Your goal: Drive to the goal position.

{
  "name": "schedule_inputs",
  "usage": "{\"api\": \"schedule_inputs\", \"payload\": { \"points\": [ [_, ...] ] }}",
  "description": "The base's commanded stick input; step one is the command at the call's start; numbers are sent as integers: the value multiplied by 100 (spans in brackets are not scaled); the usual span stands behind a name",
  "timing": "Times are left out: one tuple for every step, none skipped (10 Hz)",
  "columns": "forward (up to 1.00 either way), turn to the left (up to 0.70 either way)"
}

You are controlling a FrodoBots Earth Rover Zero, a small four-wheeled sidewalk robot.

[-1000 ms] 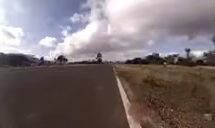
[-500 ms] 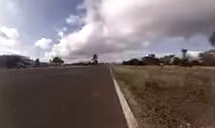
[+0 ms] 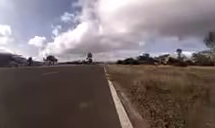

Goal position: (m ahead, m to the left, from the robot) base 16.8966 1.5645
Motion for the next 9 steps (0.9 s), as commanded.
{"api": "schedule_inputs", "payload": {
  "points": [
    [86,-27],
    [86,-12],
    [86,-1],
    [86,0],
    [85,0],
    [87,-15],
    [89,-32],
    [88,0],
    [86,0]
  ]
}}
